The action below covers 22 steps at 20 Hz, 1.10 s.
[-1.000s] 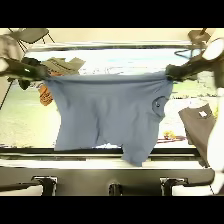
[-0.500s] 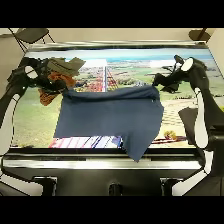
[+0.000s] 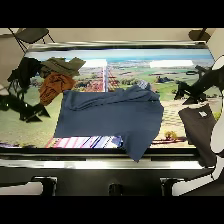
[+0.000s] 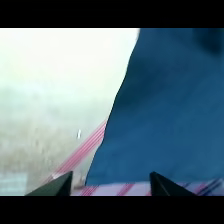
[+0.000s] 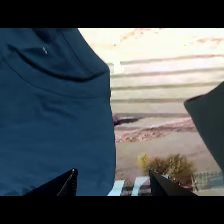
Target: Fold the shirts.
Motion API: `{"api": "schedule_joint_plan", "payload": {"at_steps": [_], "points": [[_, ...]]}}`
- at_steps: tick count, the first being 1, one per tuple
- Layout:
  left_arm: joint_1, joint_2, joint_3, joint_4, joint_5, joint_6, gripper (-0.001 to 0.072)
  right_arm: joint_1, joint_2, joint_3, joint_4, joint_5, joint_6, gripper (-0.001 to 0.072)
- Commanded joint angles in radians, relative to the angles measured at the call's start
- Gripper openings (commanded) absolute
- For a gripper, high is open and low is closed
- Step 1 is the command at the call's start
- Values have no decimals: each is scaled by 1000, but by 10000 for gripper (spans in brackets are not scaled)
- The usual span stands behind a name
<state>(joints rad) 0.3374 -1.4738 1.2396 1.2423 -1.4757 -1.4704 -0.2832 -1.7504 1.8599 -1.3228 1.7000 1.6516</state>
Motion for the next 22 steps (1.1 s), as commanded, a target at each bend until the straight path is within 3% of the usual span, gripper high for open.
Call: {"api": "schedule_joint_plan", "payload": {"at_steps": [1, 4, 11, 13, 14, 17, 22], "points": [[114, 116, -341, -132, 141, 109, 465, -16, 17, -43, 41, 82, -17, 529], [165, 100, -426, -259, 222, 170, 466, 0, 17, -43, 55, 90, -27, 529], [124, 34, -429, -259, 246, 215, 464, 0, 17, -43, 51, 103, -44, 529], [104, 34, -429, -259, 264, 214, 369, 0, 24, -55, 40, 104, -50, 529], [97, 33, -429, -259, 264, 214, 355, 0, 38, -82, 31, 95, -59, 529], [78, 29, -429, -259, 254, 214, 54, 0, 130, -284, 18, 8, -83, 529], [79, 39, -429, -259, 240, 215, 32, 0, 290, -704, 134, -227, -167, 530]]}}
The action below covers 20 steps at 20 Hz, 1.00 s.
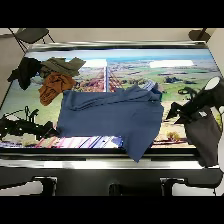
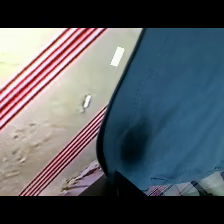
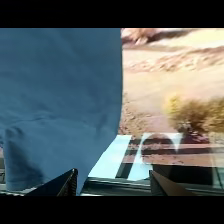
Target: Fold the shirts.
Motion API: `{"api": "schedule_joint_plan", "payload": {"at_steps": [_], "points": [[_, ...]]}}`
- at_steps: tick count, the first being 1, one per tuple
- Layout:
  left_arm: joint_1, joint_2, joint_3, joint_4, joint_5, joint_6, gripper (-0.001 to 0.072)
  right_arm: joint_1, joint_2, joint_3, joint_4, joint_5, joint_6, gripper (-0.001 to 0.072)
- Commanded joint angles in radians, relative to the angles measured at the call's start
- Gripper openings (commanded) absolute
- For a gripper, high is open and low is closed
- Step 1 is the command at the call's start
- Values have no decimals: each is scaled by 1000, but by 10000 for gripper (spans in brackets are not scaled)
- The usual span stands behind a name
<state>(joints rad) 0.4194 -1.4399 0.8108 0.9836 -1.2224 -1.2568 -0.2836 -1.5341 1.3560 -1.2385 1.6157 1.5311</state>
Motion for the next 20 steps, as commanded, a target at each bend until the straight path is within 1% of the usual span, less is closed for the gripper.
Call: {"api": "schedule_joint_plan", "payload": {"at_steps": [1, 2, 5, 7, 8, 10, 11, 12, 13, 14, 15, 17, 18, 19, 20], "points": [[-3, 9, 0, 0, -18, 2, 32, 0, 78, -261, 63, -185, -44, 526], [-3, 12, 0, -1, -24, 2, 32, 0, 76, -311, 102, -223, -60, 491], [-3, 20, 0, -1, -43, 2, 32, 0, 70, -417, 219, -354, -85, 490], [-3, 24, 0, -1, -53, 2, 32, 0, 58, -448, 225, -419, -88, 484], [-3, 26, 0, -1, -58, 2, 32, 0, 47, -450, 228, -434, -102, 447], [-3, 30, 0, -1, -60, 2, 32, 0, 31, -450, 241, -467, -110, 432], [-3, 31, 0, -1, -60, 2, 32, 0, 25, -450, 253, -480, -111, 398], [-3, 31, 0, -1, -60, 1, 32, 0, 19, -450, 268, -485, -111, 346], [-3, 31, 0, -2, -60, 1, 32, 0, 15, -450, 287, -485, -110, 244], [-3, 31, 1, -11, -63, 1, 32, 0, 15, -449, 309, -486, -117, 101], [-3, 34, 16, -16, -79, 0, 31, 0, 17, -438, 330, -468, -151, 47], [-3, 78, 97, -15, -119, 1, 29, 0, 58, -351, 331, -360, -263, 46], [-3, 136, 167, -15, -115, 1, 29, 0, 100, -281, 308, -325, -287, 46], [-3, 201, 251, -16, -100, 0, 29, 0, 161, -190, 275, -321, -285, 46], [-3, 278, 358, -16, -71, -19, 30, 0, 230, -85, 258, -339, -285, 45]]}}
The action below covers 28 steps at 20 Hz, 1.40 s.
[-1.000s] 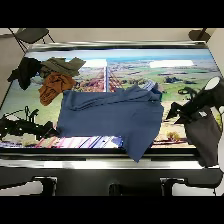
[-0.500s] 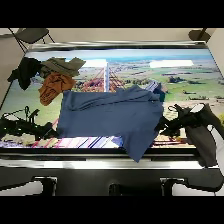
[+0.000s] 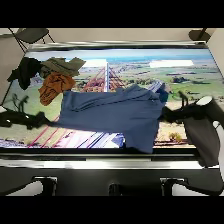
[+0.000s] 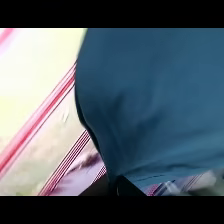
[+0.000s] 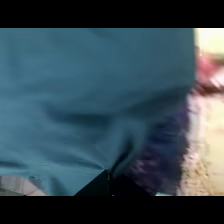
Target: Fold the shirts.
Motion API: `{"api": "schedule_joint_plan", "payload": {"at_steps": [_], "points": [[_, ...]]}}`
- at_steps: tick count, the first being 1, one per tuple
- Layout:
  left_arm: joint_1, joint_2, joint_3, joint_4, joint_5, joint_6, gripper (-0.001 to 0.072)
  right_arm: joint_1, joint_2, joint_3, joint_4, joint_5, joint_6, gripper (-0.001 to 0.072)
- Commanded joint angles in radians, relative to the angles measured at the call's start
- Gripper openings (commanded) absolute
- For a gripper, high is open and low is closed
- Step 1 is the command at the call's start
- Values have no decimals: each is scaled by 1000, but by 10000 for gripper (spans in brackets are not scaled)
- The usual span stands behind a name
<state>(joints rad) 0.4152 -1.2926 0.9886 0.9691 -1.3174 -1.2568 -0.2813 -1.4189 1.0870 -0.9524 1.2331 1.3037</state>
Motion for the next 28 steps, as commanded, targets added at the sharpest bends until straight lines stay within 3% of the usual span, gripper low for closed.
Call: {"api": "schedule_joint_plan", "payload": {"at_steps": [1, 4, 7, 9, 12, 17, 21, 26, 28], "points": [[1, 210, 300, -2, 61, -53, 30, -2, 183, 290, -30, 12, -58, 45], [1, 409, 660, 0, 237, -89, 31, -2, 405, 621, -31, -168, -58, 45], [1, 580, 828, -1, 451, -109, 31, -2, 610, 797, -89, -348, -20, 45], [1, 674, 830, 28, 497, -120, 31, -2, 711, 820, -225, -380, 70, 44], [1, 743, 830, 122, 496, -236, 30, -2, 791, 820, -452, -339, 194, 44], [1, 739, 830, 124, 411, -247, 30, -2, 808, 820, -448, -216, 200, 44], [1, 674, 830, 123, 264, -247, 30, -2, 759, 820, -444, -73, 204, 44], [-24, 388, 718, 109, -133, -210, 29, -2, 438, 785, -365, 332, 213, 43], [-90, 281, 517, 134, -85, -170, 29, 20, 270, 674, -320, 396, 222, 43]]}}
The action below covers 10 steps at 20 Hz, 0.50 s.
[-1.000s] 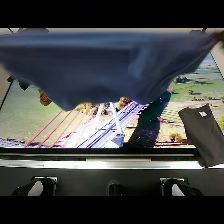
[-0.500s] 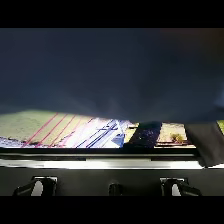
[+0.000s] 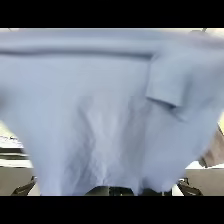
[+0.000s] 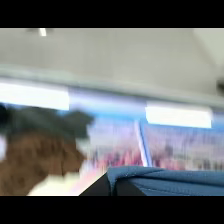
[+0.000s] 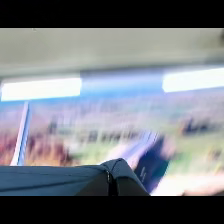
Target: Fold the shirts.
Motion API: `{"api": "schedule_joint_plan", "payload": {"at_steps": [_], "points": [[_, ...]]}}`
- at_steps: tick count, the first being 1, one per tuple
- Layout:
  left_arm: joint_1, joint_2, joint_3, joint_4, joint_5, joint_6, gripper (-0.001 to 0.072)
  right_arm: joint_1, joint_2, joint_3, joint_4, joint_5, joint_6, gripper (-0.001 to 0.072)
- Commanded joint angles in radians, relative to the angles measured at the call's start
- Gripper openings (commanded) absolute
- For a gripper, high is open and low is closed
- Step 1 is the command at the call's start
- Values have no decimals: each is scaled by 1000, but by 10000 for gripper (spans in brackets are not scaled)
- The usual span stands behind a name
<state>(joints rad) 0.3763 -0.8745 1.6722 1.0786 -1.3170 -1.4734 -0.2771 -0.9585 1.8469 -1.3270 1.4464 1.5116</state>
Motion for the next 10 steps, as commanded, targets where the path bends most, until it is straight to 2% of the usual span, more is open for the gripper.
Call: {"api": "schedule_joint_plan", "payload": {"at_steps": [1, 4, 7, 10], "points": [[-82, -185, -269, 50, -4, 57, 29, 45, -261, -144, 47, 168, 23, 43], [-140, -388, -415, 82, 160, 55, 28, 144, -490, -221, 42, -43, 43, 44], [-167, -627, -314, 77, 185, 48, 29, 182, -662, -220, 103, -286, 137, 44], [-175, -787, -148, 74, 210, 42, 29, 182, -718, -220, 140, -539, 180, 45]]}}
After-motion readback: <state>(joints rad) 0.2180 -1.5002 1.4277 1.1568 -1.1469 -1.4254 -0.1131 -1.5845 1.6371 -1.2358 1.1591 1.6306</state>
